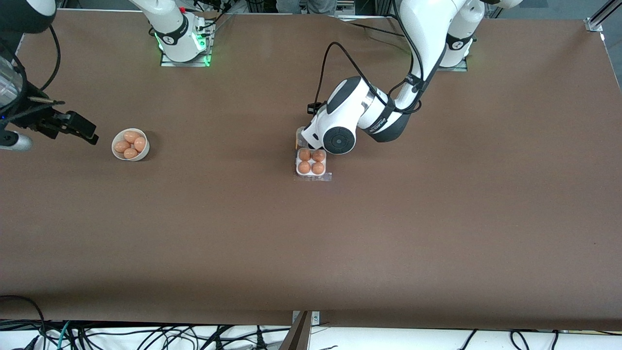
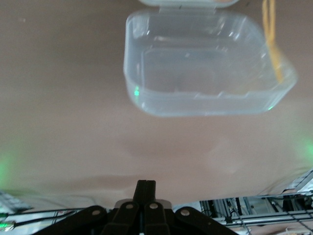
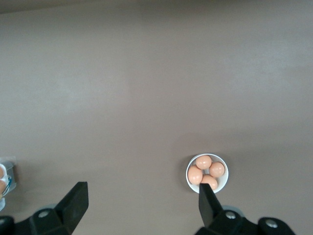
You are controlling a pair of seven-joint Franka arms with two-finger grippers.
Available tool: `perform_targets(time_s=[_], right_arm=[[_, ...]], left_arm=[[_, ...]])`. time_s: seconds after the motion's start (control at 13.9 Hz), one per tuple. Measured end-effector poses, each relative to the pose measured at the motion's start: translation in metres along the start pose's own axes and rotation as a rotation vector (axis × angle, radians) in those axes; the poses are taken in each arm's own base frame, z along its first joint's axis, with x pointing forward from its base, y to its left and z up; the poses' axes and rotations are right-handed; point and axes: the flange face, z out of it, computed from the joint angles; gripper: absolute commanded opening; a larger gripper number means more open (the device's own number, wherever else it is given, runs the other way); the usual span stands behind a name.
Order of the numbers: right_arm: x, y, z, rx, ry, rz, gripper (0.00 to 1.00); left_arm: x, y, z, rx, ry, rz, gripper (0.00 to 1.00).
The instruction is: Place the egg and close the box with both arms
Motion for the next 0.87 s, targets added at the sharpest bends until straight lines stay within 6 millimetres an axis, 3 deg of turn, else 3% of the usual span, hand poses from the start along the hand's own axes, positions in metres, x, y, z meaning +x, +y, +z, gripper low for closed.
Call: perform_targets(time_s=[0.22,0.51,0.87], right_arm=[[-0.002,-0.002,-0.008,0.002,0.009,-0.004,1.00],[0.001,-0.003,0.003,-0.001,-0.009,-0.005,1.00],[0.003,-0.007,0.009,-0.003,-0.019,-0.010,1.00]], left_arm=[[0.009,0.009,0.002,-0.032,0.056,-0.022,0.00],[0.017,0.016,0.010,-0.048,0.089,-0.039,0.00],[0.026,0.009,-0.019,-0.088,0.140,-0.060,0.00]])
